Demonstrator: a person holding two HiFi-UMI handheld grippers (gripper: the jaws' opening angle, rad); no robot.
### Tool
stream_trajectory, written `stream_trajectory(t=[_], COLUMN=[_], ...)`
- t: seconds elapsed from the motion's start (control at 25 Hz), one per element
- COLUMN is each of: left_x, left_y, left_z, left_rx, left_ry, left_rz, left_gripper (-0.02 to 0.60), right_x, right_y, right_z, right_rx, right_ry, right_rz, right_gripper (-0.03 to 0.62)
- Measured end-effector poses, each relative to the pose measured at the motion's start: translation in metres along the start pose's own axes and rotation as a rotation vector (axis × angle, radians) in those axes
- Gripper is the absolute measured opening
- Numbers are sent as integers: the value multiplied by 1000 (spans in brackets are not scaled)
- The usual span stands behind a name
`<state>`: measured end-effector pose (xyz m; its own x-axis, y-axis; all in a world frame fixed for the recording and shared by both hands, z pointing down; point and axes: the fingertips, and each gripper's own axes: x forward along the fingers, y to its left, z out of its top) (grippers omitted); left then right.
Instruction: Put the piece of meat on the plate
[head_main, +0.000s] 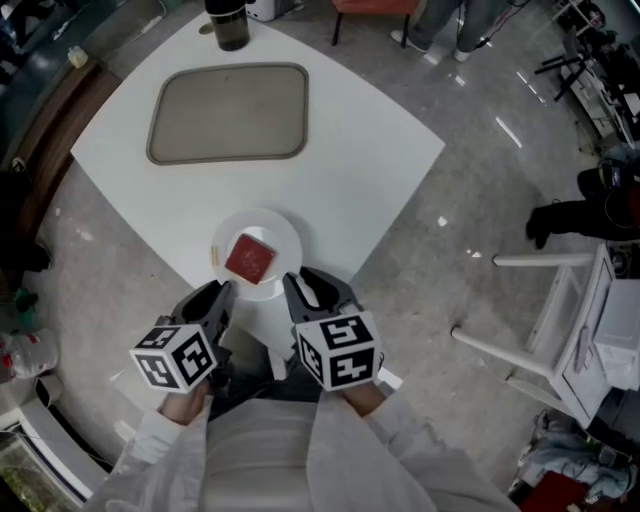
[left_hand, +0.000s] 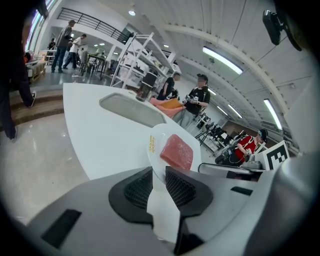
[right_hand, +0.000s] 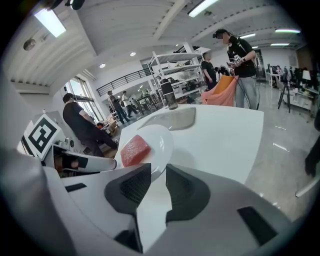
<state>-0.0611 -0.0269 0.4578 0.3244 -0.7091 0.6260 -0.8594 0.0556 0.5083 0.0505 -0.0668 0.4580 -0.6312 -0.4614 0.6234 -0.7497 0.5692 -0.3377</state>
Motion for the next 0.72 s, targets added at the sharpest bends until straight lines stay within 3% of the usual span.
stream_trajectory(t=[0.28, 0.72], left_x=[7, 26], left_y=[11, 60], left_z=[27, 108], left_rx=[30, 126], left_ry=[14, 58], left_rz=[-27, -97], left_gripper=[84, 84], right_x=[16, 78], right_y=[3, 22], right_z=[22, 83], right_rx=[21, 60], right_ry=[-27, -92], right_rz=[-30, -104], right_gripper=[100, 98])
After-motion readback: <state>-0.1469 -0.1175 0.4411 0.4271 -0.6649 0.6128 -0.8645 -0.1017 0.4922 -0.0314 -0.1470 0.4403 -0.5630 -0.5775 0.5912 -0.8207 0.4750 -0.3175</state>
